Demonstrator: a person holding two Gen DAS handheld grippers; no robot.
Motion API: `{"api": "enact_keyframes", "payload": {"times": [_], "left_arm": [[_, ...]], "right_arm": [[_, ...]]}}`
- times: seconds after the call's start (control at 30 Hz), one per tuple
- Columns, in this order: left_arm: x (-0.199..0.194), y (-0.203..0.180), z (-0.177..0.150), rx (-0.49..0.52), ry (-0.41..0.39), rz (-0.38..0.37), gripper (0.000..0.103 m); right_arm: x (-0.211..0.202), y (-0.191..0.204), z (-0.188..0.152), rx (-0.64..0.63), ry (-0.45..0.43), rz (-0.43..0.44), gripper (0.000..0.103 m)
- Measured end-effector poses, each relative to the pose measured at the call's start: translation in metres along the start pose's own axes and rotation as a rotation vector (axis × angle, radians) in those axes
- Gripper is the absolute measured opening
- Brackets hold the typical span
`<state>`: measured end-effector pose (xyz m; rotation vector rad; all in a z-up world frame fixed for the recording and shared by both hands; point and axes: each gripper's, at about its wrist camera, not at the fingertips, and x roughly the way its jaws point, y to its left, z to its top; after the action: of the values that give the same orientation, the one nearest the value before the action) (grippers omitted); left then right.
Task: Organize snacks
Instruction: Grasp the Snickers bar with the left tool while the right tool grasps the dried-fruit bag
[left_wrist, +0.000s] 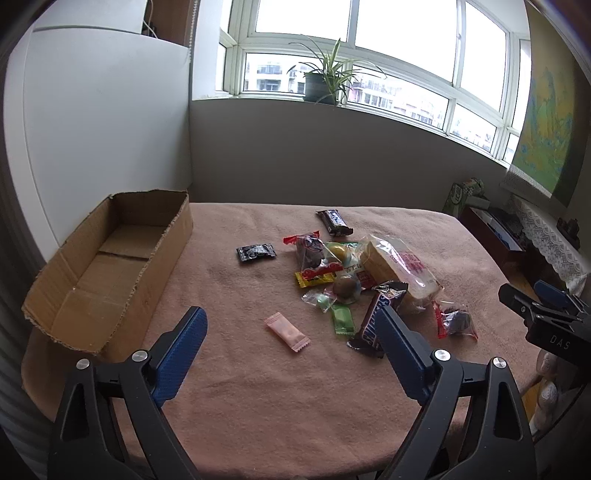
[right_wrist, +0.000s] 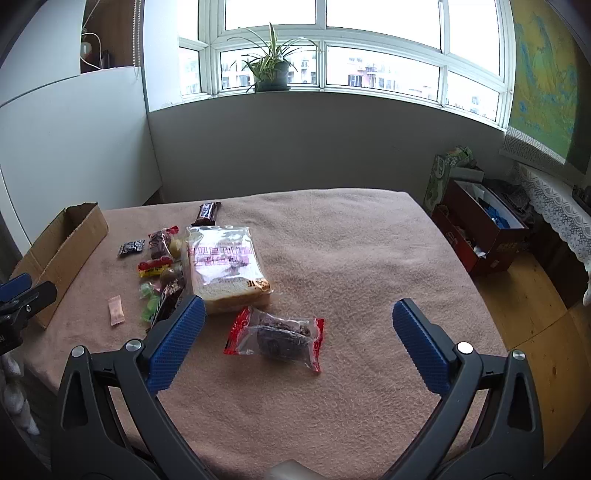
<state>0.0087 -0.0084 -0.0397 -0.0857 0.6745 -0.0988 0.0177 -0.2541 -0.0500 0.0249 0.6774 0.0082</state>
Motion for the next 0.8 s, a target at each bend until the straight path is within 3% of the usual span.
{"api": "enact_keyframes", "payload": {"times": [0.07,0.23,0.37,0.6,0.8], "left_arm": [[0.004,-0.002,-0.002,0.001,0.015,-0.021,0.082],[0.015,-0.005,-0.008,0.007,0.057,-0.061,0.076],[0.024,-0.005,-0.014,-0.001,0.093,-0.101,0.066],[0.043,-0.007,-0.016,-0.012,0.148,-0.168,0.058],[0.060,-0.021,-0.012,-0.007,0.178,-0.232,0.057]], "right_arm": [[0.006,-0.004,-0.003,0.018,0.032,0.028,0.096],[0.020,-0.010,-0.010,0.038,0.097,0.086,0.085],[0.031,-0.015,-0.011,0.053,0.143,0.131,0.068],[0.050,-0.020,-0.004,0.009,0.187,0.221,0.066],[0.077,-0.027,0.005,0.002,0.272,0.318,0.066]]}}
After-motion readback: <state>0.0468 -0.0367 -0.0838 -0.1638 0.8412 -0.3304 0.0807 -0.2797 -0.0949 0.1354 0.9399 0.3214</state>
